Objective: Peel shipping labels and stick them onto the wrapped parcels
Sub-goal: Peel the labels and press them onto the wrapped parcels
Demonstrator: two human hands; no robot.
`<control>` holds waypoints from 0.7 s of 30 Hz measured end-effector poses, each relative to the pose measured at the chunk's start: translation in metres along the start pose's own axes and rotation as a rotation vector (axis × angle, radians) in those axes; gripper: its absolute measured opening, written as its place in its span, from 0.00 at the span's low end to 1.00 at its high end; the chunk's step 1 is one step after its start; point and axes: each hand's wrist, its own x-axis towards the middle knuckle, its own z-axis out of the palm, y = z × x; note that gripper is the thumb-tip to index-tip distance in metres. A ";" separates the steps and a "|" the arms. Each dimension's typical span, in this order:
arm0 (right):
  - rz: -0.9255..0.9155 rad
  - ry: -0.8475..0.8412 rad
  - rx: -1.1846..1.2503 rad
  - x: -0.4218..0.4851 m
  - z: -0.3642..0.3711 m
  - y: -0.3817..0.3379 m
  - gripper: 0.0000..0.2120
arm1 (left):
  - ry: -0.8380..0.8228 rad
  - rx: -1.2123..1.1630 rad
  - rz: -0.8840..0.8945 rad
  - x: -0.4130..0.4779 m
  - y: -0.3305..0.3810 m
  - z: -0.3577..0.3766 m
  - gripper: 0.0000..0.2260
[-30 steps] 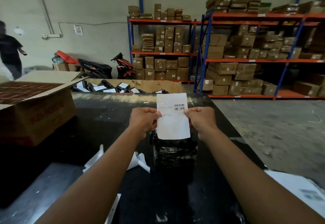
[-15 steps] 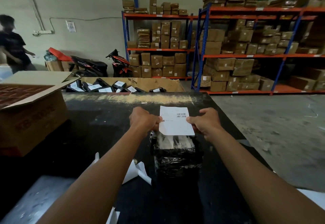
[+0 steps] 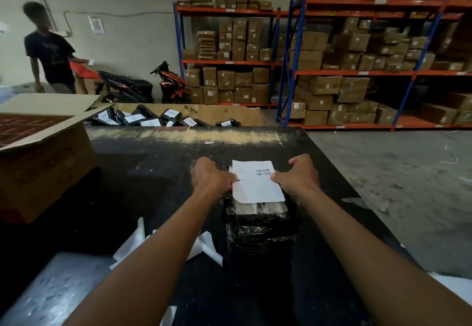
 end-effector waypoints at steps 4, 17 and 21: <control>0.011 0.001 -0.035 0.001 0.001 -0.002 0.26 | -0.007 0.057 0.022 0.005 -0.001 0.001 0.20; -0.006 0.007 -0.228 0.002 0.007 -0.009 0.30 | -0.041 0.213 0.088 0.010 0.000 0.003 0.34; -0.014 -0.011 -0.242 0.002 0.006 -0.006 0.28 | -0.053 0.274 0.140 0.011 -0.002 0.002 0.31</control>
